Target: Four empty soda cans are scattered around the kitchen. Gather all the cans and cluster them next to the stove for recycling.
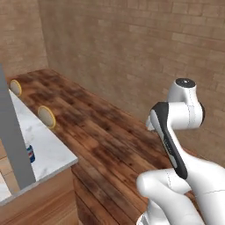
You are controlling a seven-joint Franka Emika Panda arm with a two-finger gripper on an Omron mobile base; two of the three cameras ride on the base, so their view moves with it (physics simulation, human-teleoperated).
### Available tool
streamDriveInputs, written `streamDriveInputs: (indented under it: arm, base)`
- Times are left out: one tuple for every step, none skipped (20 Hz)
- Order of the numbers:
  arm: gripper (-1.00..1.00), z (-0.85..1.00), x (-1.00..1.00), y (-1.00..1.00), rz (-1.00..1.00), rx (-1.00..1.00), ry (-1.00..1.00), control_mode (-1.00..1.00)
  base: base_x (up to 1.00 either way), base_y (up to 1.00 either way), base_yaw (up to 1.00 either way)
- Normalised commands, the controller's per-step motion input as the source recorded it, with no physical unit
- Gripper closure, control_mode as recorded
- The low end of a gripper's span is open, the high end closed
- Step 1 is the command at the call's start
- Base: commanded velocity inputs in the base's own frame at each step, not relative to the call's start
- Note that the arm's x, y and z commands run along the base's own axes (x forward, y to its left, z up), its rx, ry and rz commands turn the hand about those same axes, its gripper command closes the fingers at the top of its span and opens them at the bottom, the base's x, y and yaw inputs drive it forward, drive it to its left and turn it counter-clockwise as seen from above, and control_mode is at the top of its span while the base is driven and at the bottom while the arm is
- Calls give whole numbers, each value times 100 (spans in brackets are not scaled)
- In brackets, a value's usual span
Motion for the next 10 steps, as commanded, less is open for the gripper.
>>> streamDriveInputs:
  arm:
    - [-100,0,0,0,0,0,0,100]
    - [-100,0,0,0,0,0,0,100]
    - [-100,0,0,0,0,0,0,100]
    - [-100,0,0,0,0,0,0,100]
    - [-100,0,0,0,0,0,0,100]
    - [-100,0,0,0,0,0,0,100]
    - [-100,0,0,0,0,0,0,100]
    - [-100,0,0,0,0,0,0,100]
    - [-100,0,0,0,0,0,0,100]
    - [-100,0,0,0,0,0,0,100]
  base:
    - [5,-2,50]
    - [6,-3,50]
    - [10,-4,49]
    - [15,-5,48]
    - [24,-7,46]
    - [34,-8,44]
    - [47,-9,41]
    - [55,-8,39]
    - [57,-10,39]
    - [57,-10,39]
